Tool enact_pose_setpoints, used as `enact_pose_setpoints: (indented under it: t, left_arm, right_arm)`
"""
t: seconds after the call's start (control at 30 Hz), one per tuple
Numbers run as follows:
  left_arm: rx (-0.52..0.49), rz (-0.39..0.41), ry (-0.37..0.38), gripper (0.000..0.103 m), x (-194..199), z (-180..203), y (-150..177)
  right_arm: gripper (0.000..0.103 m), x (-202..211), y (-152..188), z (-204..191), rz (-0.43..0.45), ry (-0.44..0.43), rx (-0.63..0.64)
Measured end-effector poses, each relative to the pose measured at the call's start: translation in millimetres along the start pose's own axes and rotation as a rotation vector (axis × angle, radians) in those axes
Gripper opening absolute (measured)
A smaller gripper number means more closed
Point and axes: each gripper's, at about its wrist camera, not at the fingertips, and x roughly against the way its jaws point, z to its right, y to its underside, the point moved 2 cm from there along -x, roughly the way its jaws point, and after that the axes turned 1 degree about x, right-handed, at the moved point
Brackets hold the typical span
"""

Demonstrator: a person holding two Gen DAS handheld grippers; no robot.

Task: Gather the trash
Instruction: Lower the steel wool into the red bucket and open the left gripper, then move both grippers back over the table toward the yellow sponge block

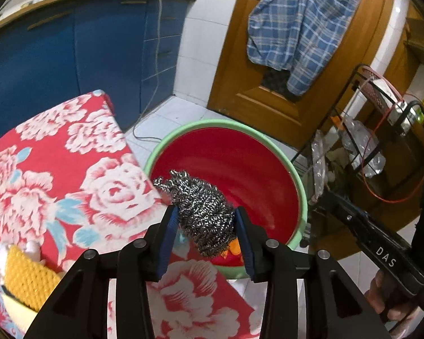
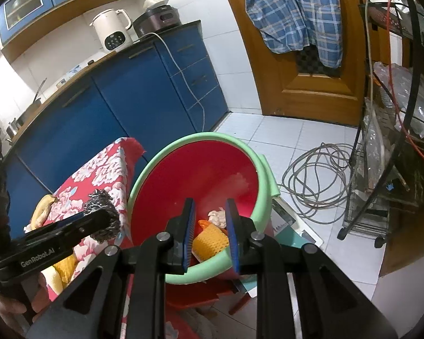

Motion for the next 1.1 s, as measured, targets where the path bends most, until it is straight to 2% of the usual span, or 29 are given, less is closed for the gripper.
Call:
enact_pose_setpoints:
  t: [0.17, 0.5, 0.83, 1.1]
  left_arm:
    - [-0.006, 0.008, -0.002, 0.053, -1.0, 4.2, -1.9]
    - [0.025, 0.028, -0.017, 0.053, 15.4, -7.7, 0.4]
    - [0.101, 0.065, -0.050, 0.053, 50.7, -37.2, 16.2]
    - [0.154, 0.077, -0.112, 0.053, 79.9, -68.3, 35.4]
  right_arm:
    - [0.024, -0.9, 0.2, 1.7, -0.002, 0.002, -0.008]
    - [0.024, 2.1, 3.4, -8.6, -0.005, -0.026, 0.008]
    - [0.028, 11.7, 8.2, -36.1, 0.001, -0.075, 0.045]
    - [0.029, 16.3, 17.5, -66.9, -0.008, -0.128, 0.084]
